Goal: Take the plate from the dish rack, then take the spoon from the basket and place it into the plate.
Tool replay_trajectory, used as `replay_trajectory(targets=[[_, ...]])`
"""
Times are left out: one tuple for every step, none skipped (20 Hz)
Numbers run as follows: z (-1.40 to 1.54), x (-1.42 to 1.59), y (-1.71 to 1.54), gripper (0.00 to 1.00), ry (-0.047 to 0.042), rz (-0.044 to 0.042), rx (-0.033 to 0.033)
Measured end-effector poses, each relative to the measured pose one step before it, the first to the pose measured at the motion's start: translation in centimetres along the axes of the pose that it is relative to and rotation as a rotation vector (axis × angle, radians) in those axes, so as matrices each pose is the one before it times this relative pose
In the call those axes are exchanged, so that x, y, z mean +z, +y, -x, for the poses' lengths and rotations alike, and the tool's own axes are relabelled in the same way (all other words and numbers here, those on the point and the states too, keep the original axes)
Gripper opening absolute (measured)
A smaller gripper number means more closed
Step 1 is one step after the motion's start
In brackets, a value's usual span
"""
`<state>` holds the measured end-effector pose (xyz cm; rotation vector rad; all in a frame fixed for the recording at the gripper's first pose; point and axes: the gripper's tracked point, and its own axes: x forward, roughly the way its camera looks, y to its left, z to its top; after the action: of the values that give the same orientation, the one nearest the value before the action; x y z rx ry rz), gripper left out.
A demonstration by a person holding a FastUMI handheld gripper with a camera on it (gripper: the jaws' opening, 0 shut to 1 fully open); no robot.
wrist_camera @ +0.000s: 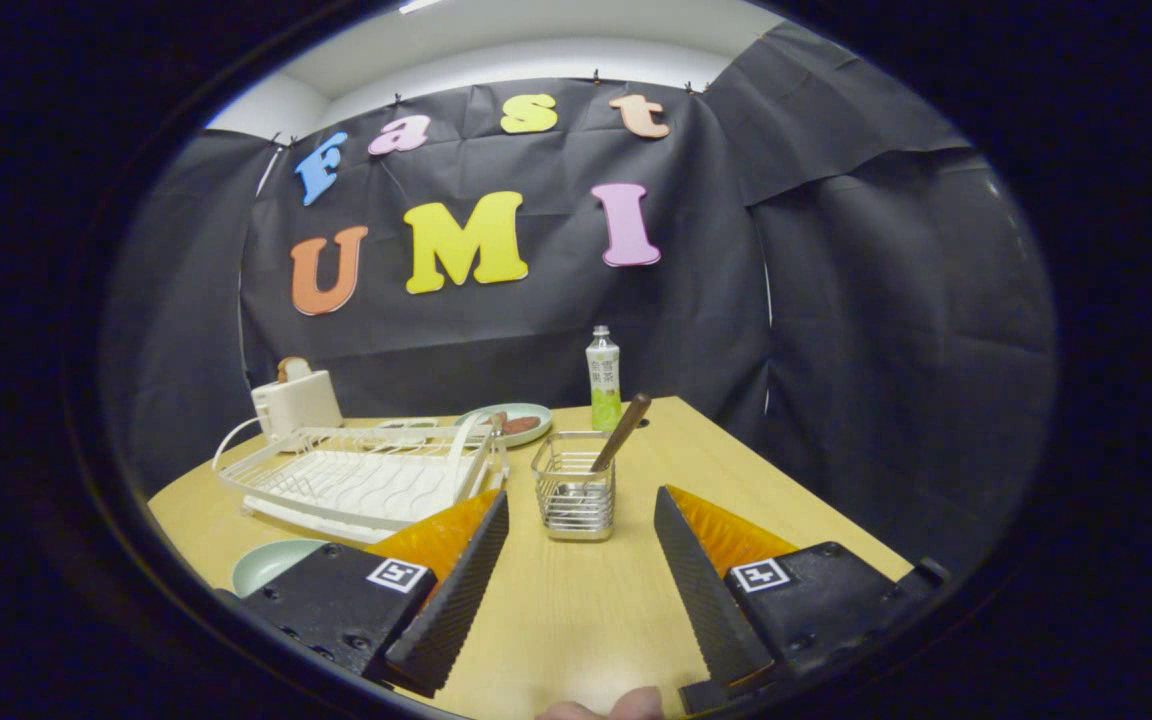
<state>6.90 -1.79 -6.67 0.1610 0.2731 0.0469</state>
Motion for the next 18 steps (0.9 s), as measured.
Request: replay_trajectory(targets=[[-0.770,0.489,-0.426,0.95,-0.01054,0.00586,-0.00385],[-0.906,0.413,-0.393,0.95,-0.00455,0.00268,-0.00282],[-0.830,0.457,-0.064,0.95,-0.00019,-0.00804,0.00776],[-0.957,0.236,0.092,0.95,0.00675,-0.01362,0.01111],[-1.017,0.281,0.041,0.95,0.00764,-0.01379,0.01060],[-1.163,0.077,-0.255,0.95,0.00431,-0.00826,0.00435],[-1.125,-0.121,-0.226,0.95,0.01625,-0.00628,0.00141],[-1.004,-0.100,0.027,0.95,0.01191,-0.00706,0.00794],[-1.006,-0.014,-0.205,0.94,0.01502,-0.01098,0.00137],[-0.979,-0.028,-0.129,0.94,0.01306,-0.01422,0.00353],[-0.841,-0.119,-0.090,0.94,0.01660,-0.01063,0.00560],[-0.713,-0.120,-0.070,0.93,0.01226,-0.01454,0.00511],[-0.493,0.072,0.107,0.92,0.00878,-0.01427,0.01031],[-0.406,-0.081,0.179,0.89,0.00585,-0.01082,0.01221],[-0.262,0.084,0.155,0.87,0.00256,-0.00836,0.00940],[-0.249,-0.015,0.148,0.83,0.00263,0.00182,0.00746],[-0.181,-0.081,0.181,0.78,0.00314,0.00760,0.00498],[-0.257,-0.039,0.109,0.73,0.00389,0.00740,0.00068]])
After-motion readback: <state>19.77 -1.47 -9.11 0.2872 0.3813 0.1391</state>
